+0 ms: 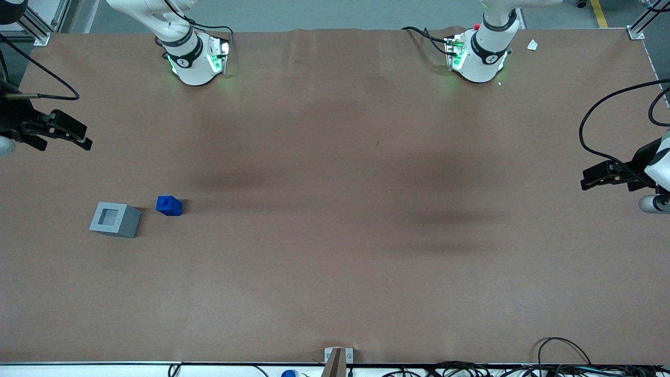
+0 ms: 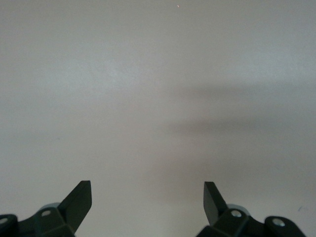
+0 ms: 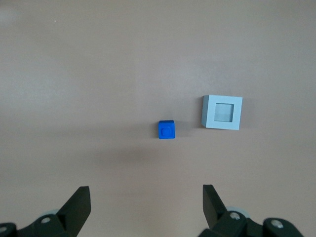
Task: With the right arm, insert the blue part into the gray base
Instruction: 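Move the open right gripper toward the small blue block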
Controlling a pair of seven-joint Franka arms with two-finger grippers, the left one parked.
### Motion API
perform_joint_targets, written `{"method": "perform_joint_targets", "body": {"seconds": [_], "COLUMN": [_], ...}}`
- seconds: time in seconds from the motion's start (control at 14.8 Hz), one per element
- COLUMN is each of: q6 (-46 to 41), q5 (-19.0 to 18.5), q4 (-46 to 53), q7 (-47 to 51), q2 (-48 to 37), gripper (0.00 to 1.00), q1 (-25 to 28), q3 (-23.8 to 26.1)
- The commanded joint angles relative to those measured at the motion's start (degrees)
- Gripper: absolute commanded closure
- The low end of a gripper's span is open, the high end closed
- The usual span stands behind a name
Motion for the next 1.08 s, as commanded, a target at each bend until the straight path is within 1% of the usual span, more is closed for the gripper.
{"method": "perform_joint_targets", "body": {"seconds": [0.0, 0.47, 0.68, 0.81, 1.02], "q6": [1.47, 1.74, 2.35, 5.84, 15.16], "q5": [0.54, 0.36, 0.19, 0.19, 0.19], "q4": [0.07, 0.24, -1.94, -3.97, -8.09], "q7": [0.77, -0.01, -0.10, -0.02, -0.02], "q2": [0.17, 3.50, 3.95, 5.95, 10.26], "gripper": [0.00, 0.00, 0.00, 0.00, 0.00], "q1": [-0.33, -0.33, -0.32, -0.33, -0.15], "q3": [0.23, 0.23, 0.23, 0.23, 0.23]}}
